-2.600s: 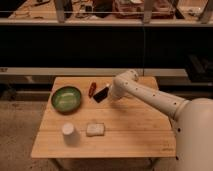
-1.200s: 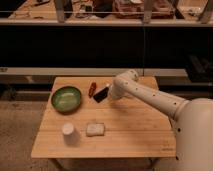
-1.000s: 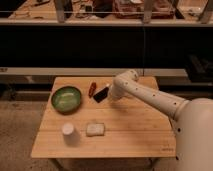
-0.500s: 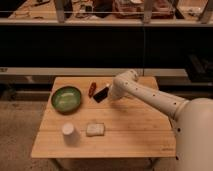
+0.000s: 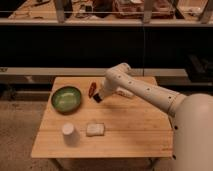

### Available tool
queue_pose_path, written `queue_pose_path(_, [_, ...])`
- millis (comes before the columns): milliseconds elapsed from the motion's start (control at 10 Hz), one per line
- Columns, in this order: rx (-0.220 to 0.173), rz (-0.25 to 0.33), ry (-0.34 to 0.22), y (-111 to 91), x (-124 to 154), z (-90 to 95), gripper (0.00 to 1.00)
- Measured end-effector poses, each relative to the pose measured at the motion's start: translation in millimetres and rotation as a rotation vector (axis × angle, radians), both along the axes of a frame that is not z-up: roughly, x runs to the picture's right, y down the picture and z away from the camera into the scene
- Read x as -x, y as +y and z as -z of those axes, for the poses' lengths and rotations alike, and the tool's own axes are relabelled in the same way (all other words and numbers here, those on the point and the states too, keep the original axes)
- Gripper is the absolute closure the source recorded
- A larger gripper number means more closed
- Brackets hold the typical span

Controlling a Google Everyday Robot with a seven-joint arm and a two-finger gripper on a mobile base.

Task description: Drag the ceramic bowl in a circle

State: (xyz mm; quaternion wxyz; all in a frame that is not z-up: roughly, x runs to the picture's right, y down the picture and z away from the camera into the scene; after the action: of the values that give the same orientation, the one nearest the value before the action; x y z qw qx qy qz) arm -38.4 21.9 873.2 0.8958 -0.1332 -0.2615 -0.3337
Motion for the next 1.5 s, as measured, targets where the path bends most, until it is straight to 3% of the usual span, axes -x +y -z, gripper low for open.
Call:
queue_pose_path(200, [-0.067, 0.106, -0.247, -20.6, 53.1, 34.4, 0.98])
queue_pose_path(400, [-0.142, 0.163, -0.434, -38.8, 84.5, 61.8, 0.98])
queue_pose_path(500, [-0.176, 0.181, -0.504, -46.7, 95.3, 73.5, 0.98])
queue_pose_path(700, [-0.216, 0.204, -0.569, -54.5, 104.2, 84.2, 0.98])
queue_pose_path(900, [-0.23, 0.277, -0.54, -50.0, 95.7, 72.8, 0.99])
queue_pose_path(1000, [-0.222, 0.338, -0.48, -41.3, 80.1, 53.4, 0.99])
queue_pose_path(1100, [-0.208, 0.383, -0.421, -33.8, 66.0, 34.1, 0.92])
queue_pose_path(1300, [-0.19, 0.388, -0.382, -28.4, 65.4, 16.5, 0.75])
queue_pose_path(1500, [-0.18, 0.342, -0.365, -29.3, 70.9, 6.0, 0.55])
